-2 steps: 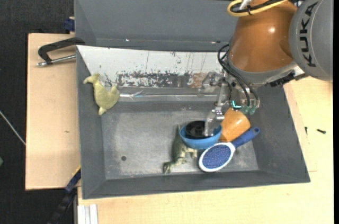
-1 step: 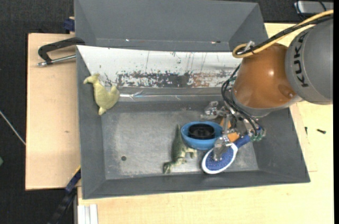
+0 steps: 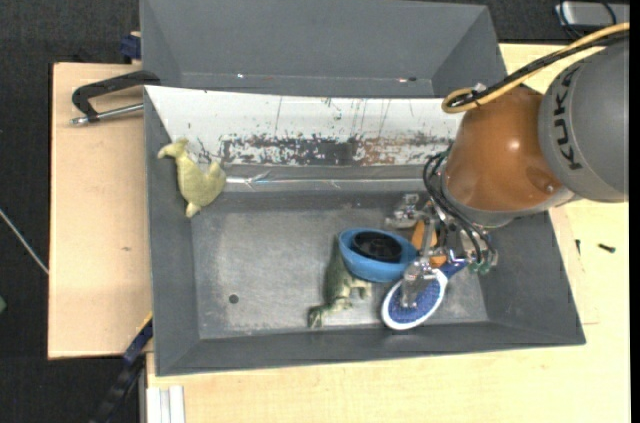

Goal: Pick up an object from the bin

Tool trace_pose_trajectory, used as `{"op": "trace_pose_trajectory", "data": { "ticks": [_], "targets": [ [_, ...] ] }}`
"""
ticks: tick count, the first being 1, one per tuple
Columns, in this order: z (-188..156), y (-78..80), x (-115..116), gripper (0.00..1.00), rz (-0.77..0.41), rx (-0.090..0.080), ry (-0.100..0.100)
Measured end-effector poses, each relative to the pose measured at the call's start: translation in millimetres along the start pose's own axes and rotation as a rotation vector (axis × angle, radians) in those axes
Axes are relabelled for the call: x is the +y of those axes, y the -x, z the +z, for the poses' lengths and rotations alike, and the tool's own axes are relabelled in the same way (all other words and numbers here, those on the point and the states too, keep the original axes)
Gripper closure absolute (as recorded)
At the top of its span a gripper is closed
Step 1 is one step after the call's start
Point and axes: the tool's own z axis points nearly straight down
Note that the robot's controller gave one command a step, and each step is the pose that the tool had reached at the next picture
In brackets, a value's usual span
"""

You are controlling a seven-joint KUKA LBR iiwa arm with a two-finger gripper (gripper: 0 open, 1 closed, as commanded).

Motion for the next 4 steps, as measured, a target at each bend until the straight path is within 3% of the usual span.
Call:
{"op": "trace_pose_trajectory", "data": {
  "ticks": [1, 2, 3, 4],
  "targets": [
    [-1, -4.0, 1, 1.0, 0.0, 0.024, 0.004],
    [-123, 2.4, 9, 1.0, -0.068, 0.0, -0.001],
    [-118, 0.5, 9, 0.0, -0.068, 0.009, 0.001],
    [-135, 17.0, 16, 0.0, -0.135, 0.006, 0.0]
  ]
}}
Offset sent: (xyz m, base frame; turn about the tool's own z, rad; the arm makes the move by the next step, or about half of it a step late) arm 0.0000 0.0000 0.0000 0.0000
